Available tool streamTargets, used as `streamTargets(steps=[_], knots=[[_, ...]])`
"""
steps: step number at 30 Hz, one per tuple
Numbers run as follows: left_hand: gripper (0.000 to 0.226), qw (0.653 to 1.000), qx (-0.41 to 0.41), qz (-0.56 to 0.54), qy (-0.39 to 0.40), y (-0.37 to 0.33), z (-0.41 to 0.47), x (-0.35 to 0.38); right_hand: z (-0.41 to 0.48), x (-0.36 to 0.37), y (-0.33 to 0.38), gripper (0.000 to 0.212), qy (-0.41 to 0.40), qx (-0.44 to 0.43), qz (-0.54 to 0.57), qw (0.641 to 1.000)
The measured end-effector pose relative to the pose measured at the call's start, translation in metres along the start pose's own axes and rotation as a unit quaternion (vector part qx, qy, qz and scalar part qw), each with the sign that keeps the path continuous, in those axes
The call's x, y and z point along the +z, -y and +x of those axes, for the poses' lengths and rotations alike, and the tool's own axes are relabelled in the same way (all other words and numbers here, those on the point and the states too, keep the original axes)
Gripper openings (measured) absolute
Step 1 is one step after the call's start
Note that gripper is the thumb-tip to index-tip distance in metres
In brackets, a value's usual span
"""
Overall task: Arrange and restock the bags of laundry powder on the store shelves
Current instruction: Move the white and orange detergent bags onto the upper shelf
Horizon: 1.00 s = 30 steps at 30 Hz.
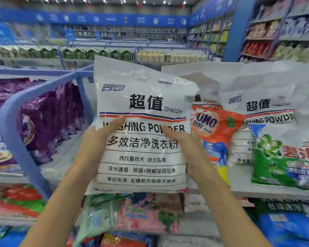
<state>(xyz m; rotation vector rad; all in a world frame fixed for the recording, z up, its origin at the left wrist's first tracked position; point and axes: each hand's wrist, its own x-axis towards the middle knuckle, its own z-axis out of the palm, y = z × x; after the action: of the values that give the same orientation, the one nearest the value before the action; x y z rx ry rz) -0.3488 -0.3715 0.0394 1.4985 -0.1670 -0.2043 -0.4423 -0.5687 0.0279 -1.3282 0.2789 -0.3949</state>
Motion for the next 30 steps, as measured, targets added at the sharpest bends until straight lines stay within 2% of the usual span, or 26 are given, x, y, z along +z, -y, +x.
streamTargets(steps=[2,3,5,6,8,13,17,21,23,30], knots=[[0.052,1.0,0.017,0.018,-0.005,-0.009,0.029,-0.009,0.031,0.021,-0.01,0.065,-0.024,0.009,-0.021,0.999],[0.046,0.999,0.023,0.029,-0.012,-0.01,0.038,-0.009,0.047,0.027,-0.018,0.072,-0.035,0.012,-0.016,0.999],[0.031,0.996,0.049,0.061,-0.029,-0.003,0.054,-0.008,0.071,0.034,-0.034,0.054,-0.053,0.014,-0.006,0.998],[0.029,0.994,0.058,0.083,-0.037,0.005,0.06,-0.008,0.078,0.036,-0.04,0.042,-0.061,0.011,-0.008,0.998],[0.038,0.99,0.067,0.113,-0.057,0.018,0.067,-0.009,0.082,0.037,-0.046,0.031,-0.072,0.007,-0.013,0.997],[0.045,0.985,0.068,0.119,-0.109,0.028,0.067,-0.011,0.08,0.03,-0.047,0.038,-0.056,0.005,-0.056,0.997],[0.06,0.955,0.099,0.216,-0.177,0.037,0.047,-0.004,0.066,0.019,-0.047,0.041,-0.025,0.001,-0.135,0.991],[0.081,0.925,0.119,0.294,-0.211,0.046,0.031,0.004,0.048,0.02,-0.053,0.057,-0.083,-0.067,-0.241,0.965],[0.083,0.916,0.124,0.312,-0.221,0.049,0.027,0.006,0.042,0.02,-0.053,0.063,-0.088,-0.078,-0.266,0.957],[0.074,0.911,0.12,0.333,-0.211,0.059,0.013,0.008,0.023,-0.001,-0.049,0.041,-0.013,-0.047,-0.211,0.976]])
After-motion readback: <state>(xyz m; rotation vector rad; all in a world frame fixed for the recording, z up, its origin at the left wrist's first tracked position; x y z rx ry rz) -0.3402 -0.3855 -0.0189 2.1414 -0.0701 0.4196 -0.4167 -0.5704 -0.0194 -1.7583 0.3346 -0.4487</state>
